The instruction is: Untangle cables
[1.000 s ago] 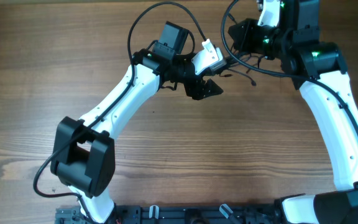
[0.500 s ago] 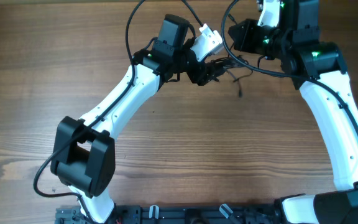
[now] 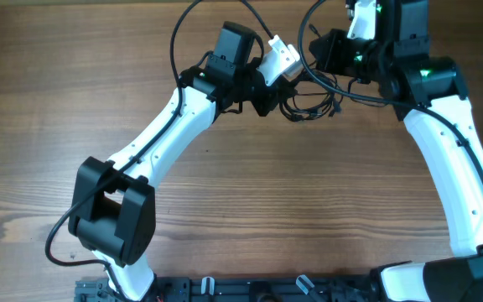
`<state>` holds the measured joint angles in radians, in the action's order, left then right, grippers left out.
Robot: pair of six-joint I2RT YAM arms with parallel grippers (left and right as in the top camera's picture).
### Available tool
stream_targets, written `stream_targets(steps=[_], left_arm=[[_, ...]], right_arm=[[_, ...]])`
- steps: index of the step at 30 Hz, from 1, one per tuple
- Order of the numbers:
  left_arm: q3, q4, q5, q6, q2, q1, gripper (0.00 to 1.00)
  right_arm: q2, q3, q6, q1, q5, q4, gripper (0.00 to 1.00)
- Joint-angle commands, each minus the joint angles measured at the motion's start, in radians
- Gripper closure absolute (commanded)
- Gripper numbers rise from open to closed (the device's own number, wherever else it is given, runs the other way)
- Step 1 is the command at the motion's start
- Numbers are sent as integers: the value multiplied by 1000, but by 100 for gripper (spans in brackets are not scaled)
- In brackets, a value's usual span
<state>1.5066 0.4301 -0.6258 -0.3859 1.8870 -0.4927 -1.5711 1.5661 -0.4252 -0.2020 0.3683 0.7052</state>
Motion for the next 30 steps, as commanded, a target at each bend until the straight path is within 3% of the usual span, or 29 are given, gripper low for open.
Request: stream_targets(steps=[1, 6, 14, 16, 18, 19, 22, 28, 30], left_arm=[[-3, 4, -2, 26, -2, 2, 96], [-3, 4, -2, 28, -51, 2, 96], [-3, 44, -5, 28, -230, 2, 96], [-3, 62, -5, 28, -245, 3, 96], [-3, 76, 0, 27, -245, 7, 96], [-3, 80, -1, 27, -244, 14, 96], [-3, 80, 0, 27, -244, 35, 96], [-3, 112, 10, 27, -232, 92, 96], [-3, 113, 10, 27, -232, 100, 96]], right_arm=[[-7, 31, -1, 3, -207, 67, 96], [-10, 29, -1, 3, -483, 156, 96], [-163, 29, 10, 3, -525, 88, 95], [-200, 29, 3, 3, -517, 84, 89], [-206, 29, -3, 3, -498, 76, 71], [-196, 29, -19, 3, -499, 66, 53], [-177, 30, 0, 3, -499, 67, 35], [-144, 33, 8, 7, -490, 65, 28], [-142, 33, 71, 14, -380, 60, 27]])
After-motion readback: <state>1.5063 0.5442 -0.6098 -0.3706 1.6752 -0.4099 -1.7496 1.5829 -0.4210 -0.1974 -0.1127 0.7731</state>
